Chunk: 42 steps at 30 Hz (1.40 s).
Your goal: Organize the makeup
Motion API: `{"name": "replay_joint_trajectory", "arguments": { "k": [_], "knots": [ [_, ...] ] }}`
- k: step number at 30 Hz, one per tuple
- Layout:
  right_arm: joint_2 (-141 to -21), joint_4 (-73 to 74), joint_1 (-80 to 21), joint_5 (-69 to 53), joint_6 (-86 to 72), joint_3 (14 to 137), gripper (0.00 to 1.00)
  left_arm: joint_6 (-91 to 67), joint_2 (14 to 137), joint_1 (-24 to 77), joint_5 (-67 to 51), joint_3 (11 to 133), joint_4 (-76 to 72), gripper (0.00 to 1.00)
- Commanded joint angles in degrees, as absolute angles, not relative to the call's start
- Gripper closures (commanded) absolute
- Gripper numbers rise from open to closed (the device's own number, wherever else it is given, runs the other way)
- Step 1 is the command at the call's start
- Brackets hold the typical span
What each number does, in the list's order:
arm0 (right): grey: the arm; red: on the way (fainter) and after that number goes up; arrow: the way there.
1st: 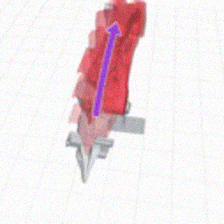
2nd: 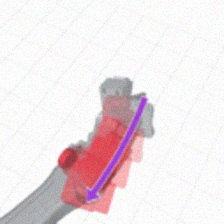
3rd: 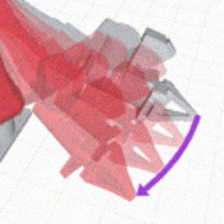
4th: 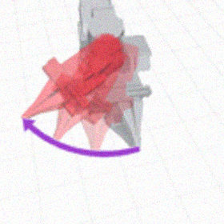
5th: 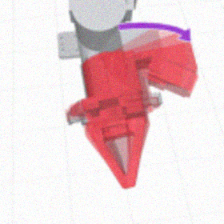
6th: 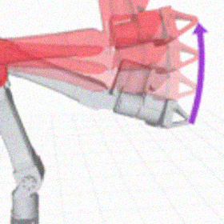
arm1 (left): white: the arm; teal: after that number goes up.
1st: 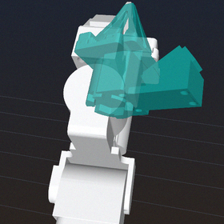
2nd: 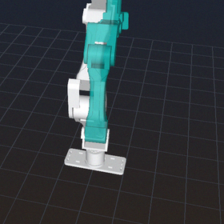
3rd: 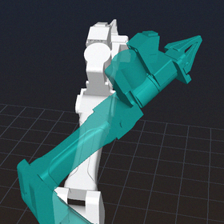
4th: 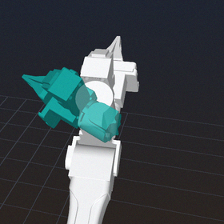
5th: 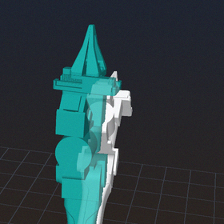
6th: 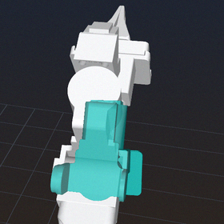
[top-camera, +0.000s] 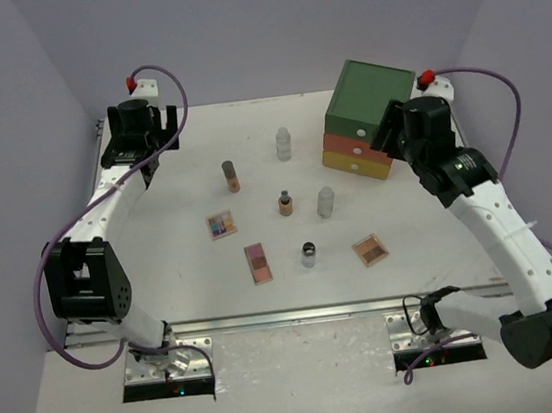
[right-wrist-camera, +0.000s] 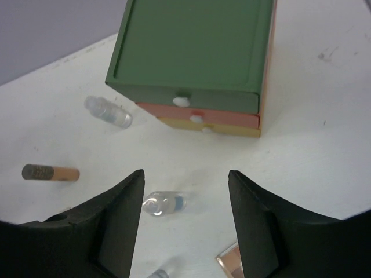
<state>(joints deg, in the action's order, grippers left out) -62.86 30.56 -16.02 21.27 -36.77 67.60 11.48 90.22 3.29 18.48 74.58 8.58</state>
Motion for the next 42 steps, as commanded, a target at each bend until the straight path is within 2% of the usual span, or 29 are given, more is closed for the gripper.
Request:
{"name": "replay_joint_trajectory", "arguments": {
  "k": [1,8,13,25,34,39,42],
  "knots": [
    [-68.72,33.67,-19.69,27.01,-43.58,70.93,0.39,9.30,90.35,2.99,15.75,76.74,15.10,0.00],
    [-82.35,33.04,-21.45,30.51,-44.83,77.87,0.45,7.56,91.32,3.08,9.50,76.82,18.73,0.00],
    [-86.00,29.01,-21.53,35.41,-44.60,78.71,0.47,7.25,91.58,3.12,4.97,76.07,20.00,0.00],
    [-95.12,27.09,-21.62,39.56,-44.76,83.28,0.53,5.71,92.29,3.08,6.28,76.79,18.70,0.00],
    [-97.24,26.16,-21.71,42.76,-44.37,82.74,0.60,6.41,92.55,3.08,5.45,76.45,18.72,0.00],
    [-97.40,24.13,-21.71,43.51,-43.36,81.07,0.76,6.50,92.47,3.08,5.45,76.63,18.97,0.00],
    [-97.37,23.30,-21.71,43.75,-42.66,80.52,0.91,6.84,92.47,3.08,5.36,76.72,19.07,0.00]
  ]
}}
